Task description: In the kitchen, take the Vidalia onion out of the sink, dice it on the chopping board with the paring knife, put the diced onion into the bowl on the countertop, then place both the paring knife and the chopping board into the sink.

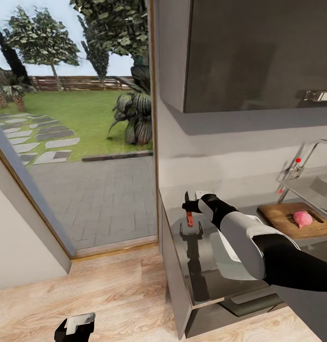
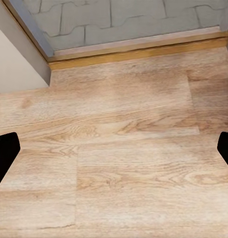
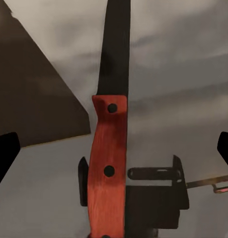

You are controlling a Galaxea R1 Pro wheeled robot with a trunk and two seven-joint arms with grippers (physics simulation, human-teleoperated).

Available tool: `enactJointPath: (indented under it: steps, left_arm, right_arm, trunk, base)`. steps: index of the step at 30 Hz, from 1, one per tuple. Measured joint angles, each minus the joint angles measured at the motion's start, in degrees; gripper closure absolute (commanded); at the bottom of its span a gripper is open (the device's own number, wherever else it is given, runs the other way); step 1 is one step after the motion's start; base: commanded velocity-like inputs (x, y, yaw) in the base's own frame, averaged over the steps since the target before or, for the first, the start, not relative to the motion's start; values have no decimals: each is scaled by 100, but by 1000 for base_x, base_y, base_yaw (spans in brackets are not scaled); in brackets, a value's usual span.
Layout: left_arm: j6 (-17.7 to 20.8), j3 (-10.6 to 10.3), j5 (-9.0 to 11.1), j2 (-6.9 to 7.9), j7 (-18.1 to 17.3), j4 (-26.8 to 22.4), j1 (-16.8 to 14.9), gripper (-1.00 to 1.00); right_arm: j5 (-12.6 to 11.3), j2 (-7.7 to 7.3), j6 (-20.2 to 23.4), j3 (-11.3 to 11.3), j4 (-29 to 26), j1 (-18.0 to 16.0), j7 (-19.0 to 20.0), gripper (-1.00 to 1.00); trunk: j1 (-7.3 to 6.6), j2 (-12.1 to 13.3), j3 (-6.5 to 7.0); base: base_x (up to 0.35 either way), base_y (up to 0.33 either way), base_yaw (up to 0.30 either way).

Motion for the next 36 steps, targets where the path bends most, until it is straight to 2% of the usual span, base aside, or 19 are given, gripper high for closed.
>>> enactJointPath:
  steps: [5,11,15,20,29,36]
  left_arm:
    - [0,0,1,0,0,-1,0,-100]
    - [0,0,0,0,0,0,0,-100]
    - [0,0,1,0,0,1,0,-100]
    - [0,0,0,0,0,2,0,-100]
    - [0,0,0,5,0,0,0,-100]
    - [-1,0,-1,8,1,0,0,-100]
  right_arm:
    - [19,4,-2,0,7,7,-2,-100]
    - [158,7,-2,0,20,7,-3,-100]
    - [466,61,-6,1,33,16,-23,-100]
    - [615,81,-10,2,140,22,-66,-100]
    - [631,84,-11,2,160,25,-71,-100]
    - [632,83,-14,3,160,26,-70,-100]
  trunk:
    - [0,0,0]
    - [0,0,0]
    - [0,0,0]
    - [0,0,0]
    - [0,0,0]
    - [0,0,0]
  base:
    - [0,0,0]
    - [0,0,0]
    - [0,0,0]
    - [0,0,0]
    - [0,7,0]
    - [0,127,0]
